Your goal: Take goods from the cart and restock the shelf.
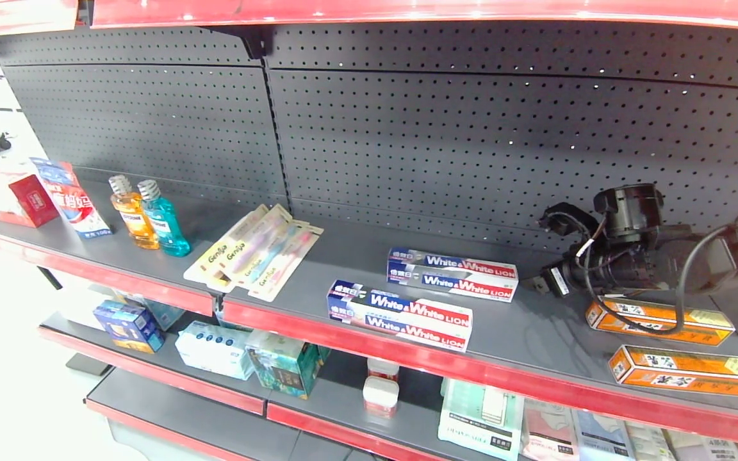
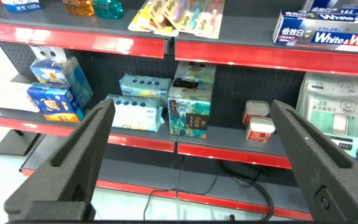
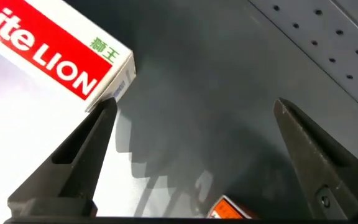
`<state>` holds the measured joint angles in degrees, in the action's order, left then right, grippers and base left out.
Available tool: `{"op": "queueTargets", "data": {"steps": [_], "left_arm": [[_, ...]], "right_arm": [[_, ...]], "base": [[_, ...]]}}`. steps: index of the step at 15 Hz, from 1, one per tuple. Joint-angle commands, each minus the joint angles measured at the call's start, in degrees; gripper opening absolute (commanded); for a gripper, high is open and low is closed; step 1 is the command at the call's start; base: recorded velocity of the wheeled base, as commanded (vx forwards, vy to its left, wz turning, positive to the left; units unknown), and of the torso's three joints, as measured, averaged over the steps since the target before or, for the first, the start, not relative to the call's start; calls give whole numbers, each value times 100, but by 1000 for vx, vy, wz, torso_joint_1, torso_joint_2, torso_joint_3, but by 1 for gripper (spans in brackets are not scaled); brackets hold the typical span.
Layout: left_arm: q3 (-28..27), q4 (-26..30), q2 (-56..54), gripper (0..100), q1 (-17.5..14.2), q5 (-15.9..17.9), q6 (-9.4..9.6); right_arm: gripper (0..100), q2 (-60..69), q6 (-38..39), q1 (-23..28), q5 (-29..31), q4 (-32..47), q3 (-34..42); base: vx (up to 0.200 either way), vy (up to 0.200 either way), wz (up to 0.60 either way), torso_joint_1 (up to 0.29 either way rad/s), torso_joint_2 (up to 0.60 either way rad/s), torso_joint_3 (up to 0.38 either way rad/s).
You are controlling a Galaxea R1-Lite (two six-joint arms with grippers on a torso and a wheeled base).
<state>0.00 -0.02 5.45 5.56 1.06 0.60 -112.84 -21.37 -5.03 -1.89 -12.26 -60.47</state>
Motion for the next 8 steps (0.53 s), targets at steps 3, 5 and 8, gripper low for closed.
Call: {"op": "queueTargets", "data": {"steps": [3, 5, 8], "left_arm": [[0, 2, 9, 100, -2, -1, 2], [0, 2, 0, 100, -2, -1, 2], [0, 2, 9, 100, -2, -1, 2]], "right_arm": [[100, 7, 124, -156, -4, 5, 0], [100, 7, 124, -235, -4, -4, 0], [100, 7, 124, -288, -4, 5, 0]], "base": [[0, 0, 0, 0, 0, 0], [0, 0, 0, 0, 0, 0], [0, 0, 0, 0, 0, 0]]}}
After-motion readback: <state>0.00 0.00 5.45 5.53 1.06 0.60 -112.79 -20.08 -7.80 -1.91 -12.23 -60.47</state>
